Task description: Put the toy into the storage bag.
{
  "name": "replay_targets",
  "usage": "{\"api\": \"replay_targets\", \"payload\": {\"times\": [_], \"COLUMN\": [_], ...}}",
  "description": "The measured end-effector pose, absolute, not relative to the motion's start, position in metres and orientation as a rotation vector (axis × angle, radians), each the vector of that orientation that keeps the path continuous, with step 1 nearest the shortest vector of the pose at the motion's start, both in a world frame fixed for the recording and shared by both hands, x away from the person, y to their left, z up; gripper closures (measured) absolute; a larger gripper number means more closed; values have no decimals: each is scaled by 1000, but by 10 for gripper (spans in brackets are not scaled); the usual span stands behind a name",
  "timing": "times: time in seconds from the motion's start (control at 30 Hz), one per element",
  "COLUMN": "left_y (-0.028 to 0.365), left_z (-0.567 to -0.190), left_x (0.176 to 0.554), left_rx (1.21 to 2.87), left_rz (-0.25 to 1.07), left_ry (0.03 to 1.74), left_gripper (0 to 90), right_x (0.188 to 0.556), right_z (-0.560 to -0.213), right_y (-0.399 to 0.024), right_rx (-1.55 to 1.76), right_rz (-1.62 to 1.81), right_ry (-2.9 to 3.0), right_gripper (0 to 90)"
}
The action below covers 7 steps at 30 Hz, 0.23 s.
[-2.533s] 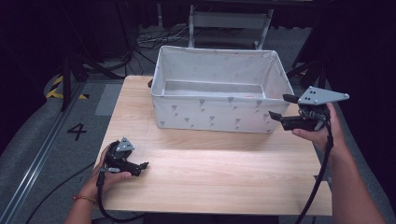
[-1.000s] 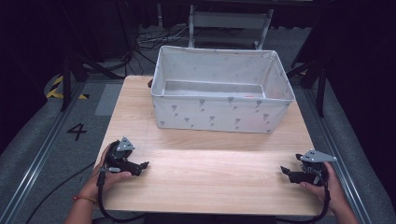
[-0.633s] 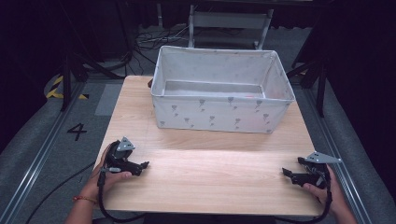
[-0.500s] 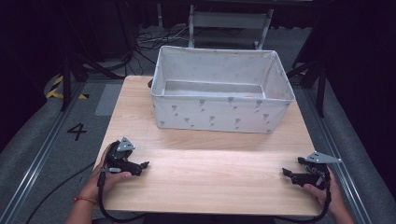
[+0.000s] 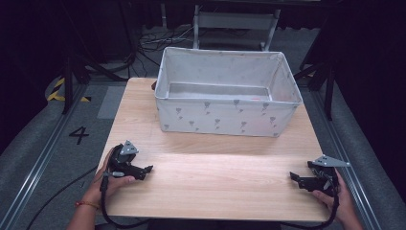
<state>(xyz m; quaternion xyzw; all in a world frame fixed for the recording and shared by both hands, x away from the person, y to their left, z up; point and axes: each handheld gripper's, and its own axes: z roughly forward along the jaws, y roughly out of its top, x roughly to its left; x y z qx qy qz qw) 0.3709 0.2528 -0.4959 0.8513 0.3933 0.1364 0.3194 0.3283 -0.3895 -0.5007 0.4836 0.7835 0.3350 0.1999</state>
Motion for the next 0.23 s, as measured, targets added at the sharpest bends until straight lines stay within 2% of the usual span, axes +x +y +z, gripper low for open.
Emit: {"api": "replay_targets", "payload": {"times": [0.23], "left_y": [252], "left_z": [-496], "left_x": [371], "left_rx": [2232], "left_rz": [360], "left_ry": [1045], "left_gripper": [3], "right_x": [329], "right_z": [-501], "right_y": [-389], "right_rx": [1359], "right_rz": [929], "right_ry": [2186], "right_gripper": [72]}}
